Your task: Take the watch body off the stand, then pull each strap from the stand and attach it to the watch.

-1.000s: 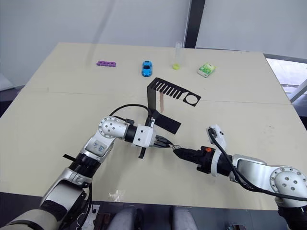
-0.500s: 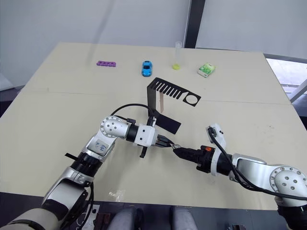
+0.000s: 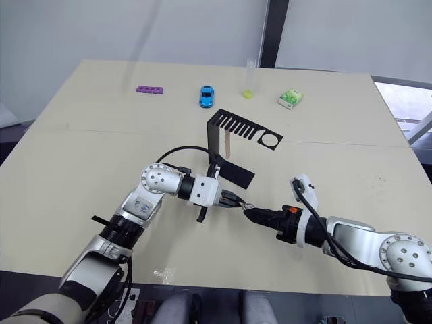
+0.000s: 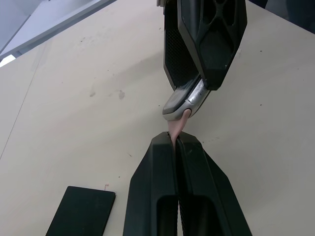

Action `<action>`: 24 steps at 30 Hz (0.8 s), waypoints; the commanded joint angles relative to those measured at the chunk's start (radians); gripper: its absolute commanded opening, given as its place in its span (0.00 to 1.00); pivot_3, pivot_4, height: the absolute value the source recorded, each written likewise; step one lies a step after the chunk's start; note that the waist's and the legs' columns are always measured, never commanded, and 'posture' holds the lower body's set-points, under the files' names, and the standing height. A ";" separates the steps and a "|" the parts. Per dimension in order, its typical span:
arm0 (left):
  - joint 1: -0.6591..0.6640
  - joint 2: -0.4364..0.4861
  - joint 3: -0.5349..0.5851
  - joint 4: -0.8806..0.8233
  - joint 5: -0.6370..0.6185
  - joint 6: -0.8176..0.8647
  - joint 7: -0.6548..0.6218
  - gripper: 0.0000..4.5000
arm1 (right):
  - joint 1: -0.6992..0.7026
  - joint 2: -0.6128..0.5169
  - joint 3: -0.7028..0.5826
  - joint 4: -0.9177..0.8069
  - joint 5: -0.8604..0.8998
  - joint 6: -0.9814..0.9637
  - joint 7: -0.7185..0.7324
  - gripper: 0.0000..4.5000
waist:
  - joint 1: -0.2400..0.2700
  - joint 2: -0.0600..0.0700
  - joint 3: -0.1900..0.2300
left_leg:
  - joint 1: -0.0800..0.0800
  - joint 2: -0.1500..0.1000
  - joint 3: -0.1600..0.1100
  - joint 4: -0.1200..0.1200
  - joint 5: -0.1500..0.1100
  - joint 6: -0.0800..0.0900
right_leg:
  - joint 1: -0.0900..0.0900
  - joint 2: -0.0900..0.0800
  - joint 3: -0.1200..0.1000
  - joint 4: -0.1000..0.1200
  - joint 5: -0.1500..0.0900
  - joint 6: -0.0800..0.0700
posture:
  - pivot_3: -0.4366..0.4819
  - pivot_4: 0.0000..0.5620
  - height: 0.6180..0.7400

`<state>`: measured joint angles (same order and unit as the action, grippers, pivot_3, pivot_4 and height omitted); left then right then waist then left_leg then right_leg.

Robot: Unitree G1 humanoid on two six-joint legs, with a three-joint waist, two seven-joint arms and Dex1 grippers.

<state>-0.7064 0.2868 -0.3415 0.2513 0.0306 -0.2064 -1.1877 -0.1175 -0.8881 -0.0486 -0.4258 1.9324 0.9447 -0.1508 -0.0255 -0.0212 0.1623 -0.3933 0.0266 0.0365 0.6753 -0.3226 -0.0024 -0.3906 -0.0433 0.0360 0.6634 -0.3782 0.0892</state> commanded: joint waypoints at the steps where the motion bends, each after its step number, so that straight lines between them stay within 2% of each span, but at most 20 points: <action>1: -0.037 -0.067 -0.039 -0.050 -0.034 -0.029 0.015 0.00 | -0.014 0.017 0.024 -0.054 0.040 0.012 0.059 0.33 | 0.000 0.000 0.000 | 0.000 0.000 0.000 0.000 0.000 0.000 | 0.000 0.000 0.000 0.000 0.000 0.000 | 0.48 0.27 1.00; 24: -0.037 -0.073 -0.040 -0.046 -0.034 -0.030 0.015 0.00 | 0.004 0.018 0.017 -0.062 0.040 0.005 0.056 0.33 | 0.000 0.000 0.000 | 0.000 0.000 0.000 0.000 0.000 0.000 | 0.000 0.000 0.000 0.000 0.000 0.000 | 0.48 0.27 1.00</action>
<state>-0.7064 0.2811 -0.3423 0.2557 0.0341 -0.2065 -1.1827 -0.1066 -0.8880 -0.0529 -0.4260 1.9330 0.9413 -0.1504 -0.0254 -0.0212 0.1624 -0.3933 0.0266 0.0365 0.6753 -0.3226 -0.0024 -0.3906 -0.0433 0.0360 0.6634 -0.3782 0.0892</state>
